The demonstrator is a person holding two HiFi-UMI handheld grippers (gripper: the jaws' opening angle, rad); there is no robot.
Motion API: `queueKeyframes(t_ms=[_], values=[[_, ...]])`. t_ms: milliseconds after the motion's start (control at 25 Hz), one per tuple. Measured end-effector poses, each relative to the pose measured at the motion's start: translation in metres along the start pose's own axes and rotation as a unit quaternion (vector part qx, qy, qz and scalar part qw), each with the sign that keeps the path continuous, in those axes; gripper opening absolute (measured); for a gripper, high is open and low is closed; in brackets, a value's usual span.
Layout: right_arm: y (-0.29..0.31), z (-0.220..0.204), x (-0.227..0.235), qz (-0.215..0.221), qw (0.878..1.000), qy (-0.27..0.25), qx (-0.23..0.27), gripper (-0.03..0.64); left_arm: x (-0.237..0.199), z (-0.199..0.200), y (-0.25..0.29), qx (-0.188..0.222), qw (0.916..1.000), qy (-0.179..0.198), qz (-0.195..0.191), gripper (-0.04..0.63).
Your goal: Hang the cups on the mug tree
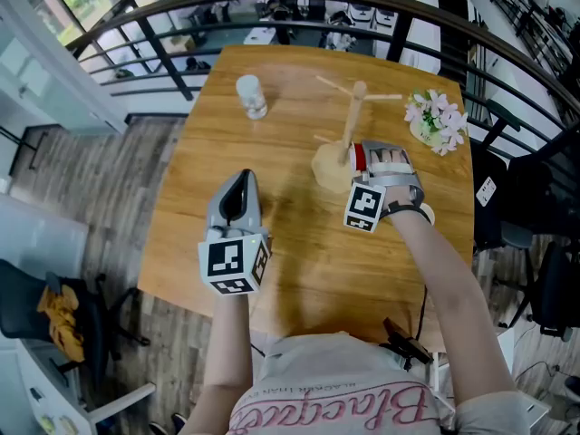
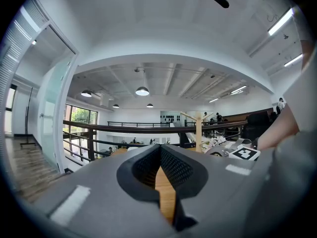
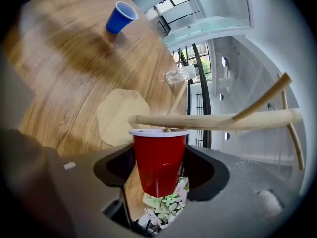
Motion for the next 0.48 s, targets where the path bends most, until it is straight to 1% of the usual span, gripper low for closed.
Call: queueKeyframes(t_ms=[120, 240, 320, 400, 480], values=[[0.0017, 0.0004, -0.0002, 0.001, 1.0, -0.014, -0.002, 0.293, 0.0006, 0.0005, 0.0003, 0.001, 1.0, -0.004, 0.0, 0.014], [0.0004, 0.0018, -0.0035, -0.004, 0.999, -0.053, -0.004, 0.296, 0.0009, 0.0016, -0.0015, 0.003, 1.0, -0.005, -0.001, 0.014], [-0.0021, 0.0035, -0.0058, -0.001, 0.998, -0.069, 0.0, 0.296, 0.0013, 0.0026, -0.0031, 0.004, 1.0, -0.005, -0.002, 0.014], [-0.0044, 0.0048, -0.0071, 0.004, 0.998, -0.064, 0.006, 0.296, 0.002, 0.0039, -0.0044, 0.006, 1.0, -0.005, -0.003, 0.013], [-0.007, 0.0049, -0.0073, 0.008, 0.999, -0.047, 0.011, 0.299, 0.0037, 0.0051, -0.0057, 0.008, 0.9999, -0.005, -0.005, 0.014]])
Point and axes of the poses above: the fingertips, and each gripper's own axes: y forward along the fingers, x to its right, z out of its top, the point moved 9 cm from there along -y, backward along the fingers, and after that the axes turned 6 degrees about -x, right-handed, at the moved point
